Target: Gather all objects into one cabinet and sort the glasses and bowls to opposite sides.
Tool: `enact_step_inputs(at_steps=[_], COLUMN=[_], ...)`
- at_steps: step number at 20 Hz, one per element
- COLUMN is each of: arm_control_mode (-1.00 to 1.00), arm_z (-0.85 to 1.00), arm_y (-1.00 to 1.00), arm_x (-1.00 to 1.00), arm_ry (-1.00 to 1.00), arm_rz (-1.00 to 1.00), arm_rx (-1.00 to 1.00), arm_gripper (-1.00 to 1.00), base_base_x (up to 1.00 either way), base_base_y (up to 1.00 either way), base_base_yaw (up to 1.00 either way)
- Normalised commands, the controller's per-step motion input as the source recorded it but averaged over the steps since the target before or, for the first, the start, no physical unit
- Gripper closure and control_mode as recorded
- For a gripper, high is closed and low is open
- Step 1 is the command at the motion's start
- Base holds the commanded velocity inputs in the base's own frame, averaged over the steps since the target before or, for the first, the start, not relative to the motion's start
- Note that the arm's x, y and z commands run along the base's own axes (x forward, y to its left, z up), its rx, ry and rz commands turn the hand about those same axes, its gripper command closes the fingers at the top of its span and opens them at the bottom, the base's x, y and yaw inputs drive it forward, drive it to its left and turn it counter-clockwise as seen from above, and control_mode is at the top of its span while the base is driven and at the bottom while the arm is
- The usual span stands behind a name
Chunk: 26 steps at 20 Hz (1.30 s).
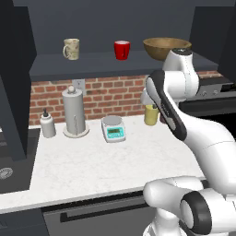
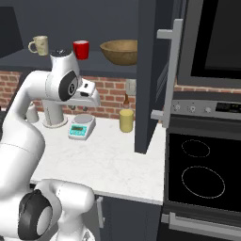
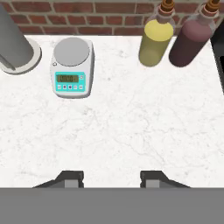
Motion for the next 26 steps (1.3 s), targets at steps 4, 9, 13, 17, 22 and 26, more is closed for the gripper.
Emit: enact_step_inputs(at_steps=[4,9,13,17,22,26], arm_control_mode=[-1.00,-1.00,-1.00,-1.00,-1.00,-1.00], arm_z=[0.00,0.00,0.01,0.11,0.25,0.26], arm_y=[0.00,-0.02,-0.14,-0.20,-0.11,-0.01], arm_x=[-0.23,-0.75,-0.99,-0.96,-0.62,-0.21], arm_ry=[0.00,-0.10,-0.17,-0.14,-0.05,0.00], arm_rz=[0.00,0.00,-0.01,-0.02,0.00,0.00], arm_rx=[0.00,0.00,0.00,0.00,0.00,0.00], arm_gripper=[-1.00,-1.00,-1.00,-1.00,-1.00,-1.00], base_base_x=[0.00,0.00,0.00,0.00,0.00,0.00], base_base_y=[0.00,0.00,0.00,0.00,0.00,0.00], base_base_yaw=[0.00,0.00,0.00,0.00,0.00,0.00])
